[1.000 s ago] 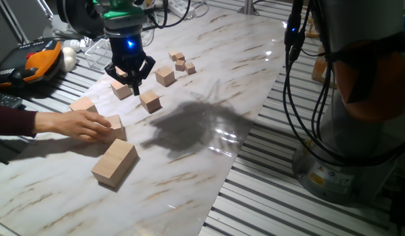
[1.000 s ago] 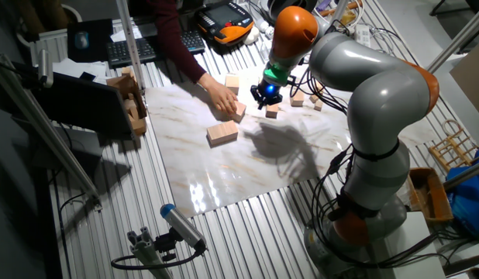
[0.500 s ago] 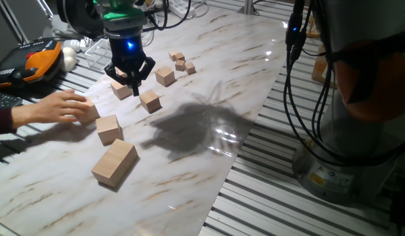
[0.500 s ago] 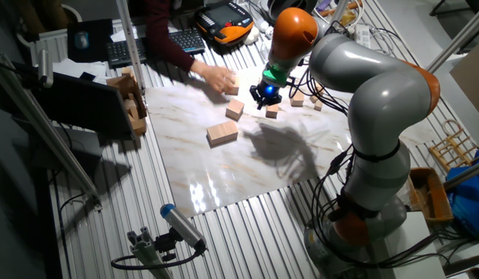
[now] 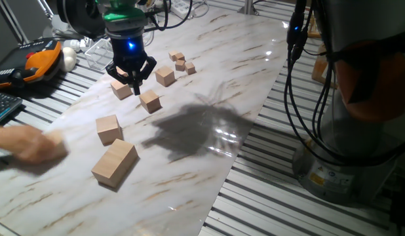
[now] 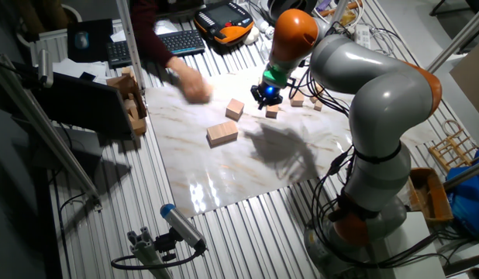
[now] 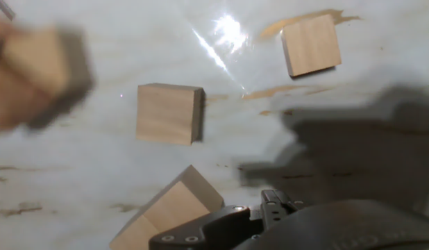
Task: Stack the blocks into a cross shape
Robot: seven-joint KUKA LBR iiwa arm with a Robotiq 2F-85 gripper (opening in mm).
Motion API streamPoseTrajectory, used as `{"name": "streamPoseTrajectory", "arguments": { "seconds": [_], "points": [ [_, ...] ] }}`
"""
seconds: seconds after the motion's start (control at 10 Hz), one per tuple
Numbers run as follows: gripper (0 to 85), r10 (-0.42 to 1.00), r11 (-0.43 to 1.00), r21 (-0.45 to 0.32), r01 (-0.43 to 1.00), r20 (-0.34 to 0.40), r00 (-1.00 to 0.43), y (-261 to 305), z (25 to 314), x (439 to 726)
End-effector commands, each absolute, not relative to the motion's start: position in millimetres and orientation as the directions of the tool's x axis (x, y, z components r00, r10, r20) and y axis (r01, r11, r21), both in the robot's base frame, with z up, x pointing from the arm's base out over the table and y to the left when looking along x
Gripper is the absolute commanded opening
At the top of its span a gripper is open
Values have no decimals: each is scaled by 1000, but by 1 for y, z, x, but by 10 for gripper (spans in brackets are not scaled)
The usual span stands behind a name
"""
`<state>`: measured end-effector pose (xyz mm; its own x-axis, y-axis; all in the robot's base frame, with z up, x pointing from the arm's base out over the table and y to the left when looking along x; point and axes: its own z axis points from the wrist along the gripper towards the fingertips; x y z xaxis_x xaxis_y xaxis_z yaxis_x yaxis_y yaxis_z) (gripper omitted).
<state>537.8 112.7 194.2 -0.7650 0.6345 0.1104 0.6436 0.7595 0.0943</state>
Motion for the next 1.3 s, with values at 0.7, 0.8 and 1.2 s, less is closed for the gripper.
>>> {"name": "streamPoseTrajectory", "arguments": {
  "seconds": [0.7,0.8,1.2],
  "points": [
    [0,824,565,-52,823,83,-560,128,191,539],
    [0,845,527,-43,849,128,-518,130,189,541],
    [0,879,470,-42,882,114,-463,134,189,540]
  ]
}}
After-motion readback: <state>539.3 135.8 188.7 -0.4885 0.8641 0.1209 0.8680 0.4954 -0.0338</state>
